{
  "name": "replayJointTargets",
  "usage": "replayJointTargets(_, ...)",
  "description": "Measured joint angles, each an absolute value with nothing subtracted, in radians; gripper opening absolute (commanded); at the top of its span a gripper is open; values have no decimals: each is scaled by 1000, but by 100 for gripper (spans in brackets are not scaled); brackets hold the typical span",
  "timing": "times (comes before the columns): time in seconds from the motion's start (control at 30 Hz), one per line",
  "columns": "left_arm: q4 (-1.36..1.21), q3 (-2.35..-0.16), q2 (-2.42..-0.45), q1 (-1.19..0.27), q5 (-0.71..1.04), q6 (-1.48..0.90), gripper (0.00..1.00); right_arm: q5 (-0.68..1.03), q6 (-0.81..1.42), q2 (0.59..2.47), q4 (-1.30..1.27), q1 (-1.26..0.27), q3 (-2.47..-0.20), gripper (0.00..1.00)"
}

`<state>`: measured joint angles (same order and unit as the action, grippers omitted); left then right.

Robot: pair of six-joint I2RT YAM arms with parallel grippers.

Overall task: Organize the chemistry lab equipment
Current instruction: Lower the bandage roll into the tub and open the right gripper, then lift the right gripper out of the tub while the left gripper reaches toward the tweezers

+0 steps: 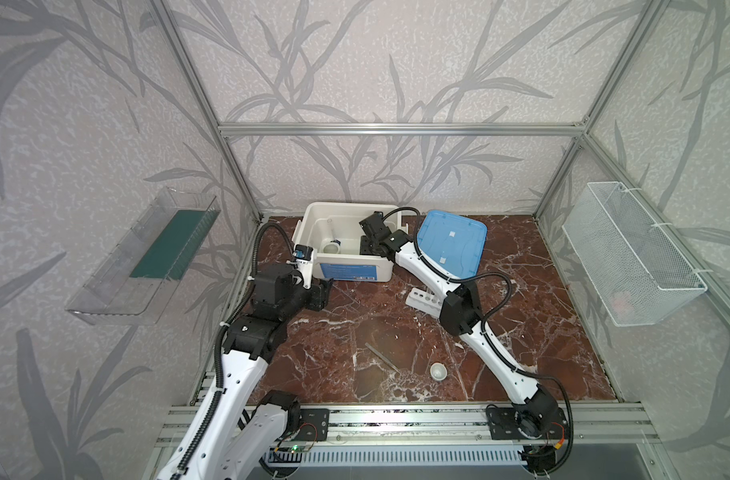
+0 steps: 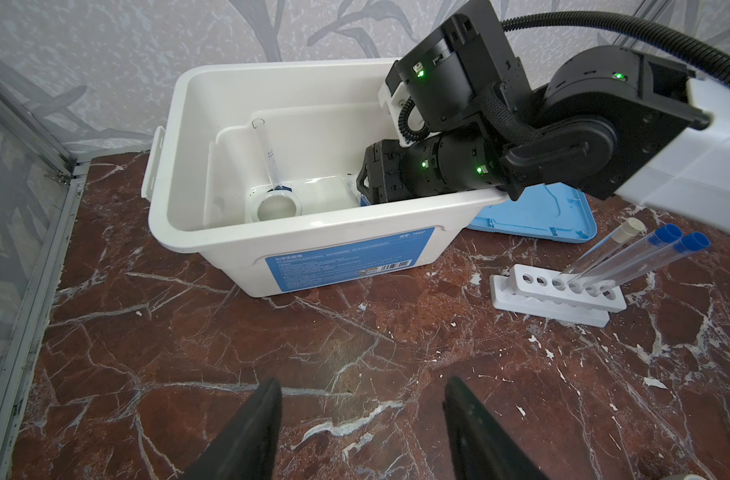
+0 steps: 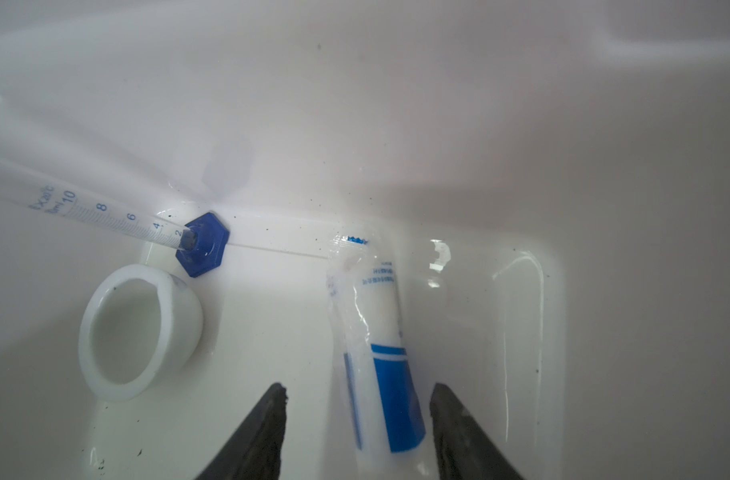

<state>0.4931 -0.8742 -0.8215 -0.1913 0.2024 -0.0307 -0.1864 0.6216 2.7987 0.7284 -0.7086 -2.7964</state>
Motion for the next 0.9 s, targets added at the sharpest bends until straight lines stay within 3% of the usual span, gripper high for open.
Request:
replayJointTargets(0.6, 489, -872, -818, -191, 239, -27, 64, -184, 476, 2606, 754, -709, -2838, 59)
replayJointTargets(0.9, 457, -836, -807, -192, 350, -13, 64, -163, 337, 2390, 839, -710, -2809, 59)
